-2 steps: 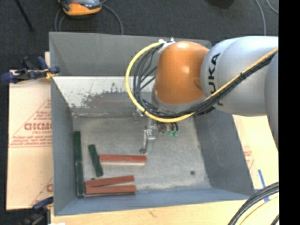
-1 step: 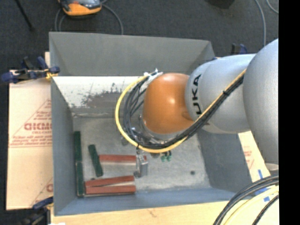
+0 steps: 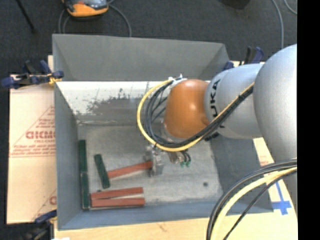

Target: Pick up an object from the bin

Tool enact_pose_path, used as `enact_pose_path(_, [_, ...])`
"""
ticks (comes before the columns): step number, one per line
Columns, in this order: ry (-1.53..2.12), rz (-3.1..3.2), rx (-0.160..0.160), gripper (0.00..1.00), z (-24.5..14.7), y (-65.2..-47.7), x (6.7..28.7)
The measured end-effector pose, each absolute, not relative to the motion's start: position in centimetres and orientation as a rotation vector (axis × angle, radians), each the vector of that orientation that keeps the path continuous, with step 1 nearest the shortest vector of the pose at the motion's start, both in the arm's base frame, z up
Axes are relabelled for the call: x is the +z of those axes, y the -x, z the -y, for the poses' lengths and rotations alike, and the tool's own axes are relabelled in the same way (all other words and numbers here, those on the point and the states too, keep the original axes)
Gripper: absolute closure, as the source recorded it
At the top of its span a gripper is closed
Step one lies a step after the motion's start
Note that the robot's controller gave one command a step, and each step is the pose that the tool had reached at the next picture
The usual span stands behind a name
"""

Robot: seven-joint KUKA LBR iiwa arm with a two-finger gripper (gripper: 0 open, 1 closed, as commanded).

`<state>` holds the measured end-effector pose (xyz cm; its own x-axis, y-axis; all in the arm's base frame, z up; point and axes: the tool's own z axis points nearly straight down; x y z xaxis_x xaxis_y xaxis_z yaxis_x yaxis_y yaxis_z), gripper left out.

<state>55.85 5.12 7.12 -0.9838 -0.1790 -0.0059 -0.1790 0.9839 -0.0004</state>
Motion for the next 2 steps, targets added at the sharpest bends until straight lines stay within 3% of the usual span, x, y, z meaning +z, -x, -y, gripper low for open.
enact_pose_path(1, [0.280,-3.124,0.001,1.00,-5.1,-55.8,7.1])
enact_pose_path(2, [0.288,-3.133,0.001,1.00,-3.1,-55.8,11.6])
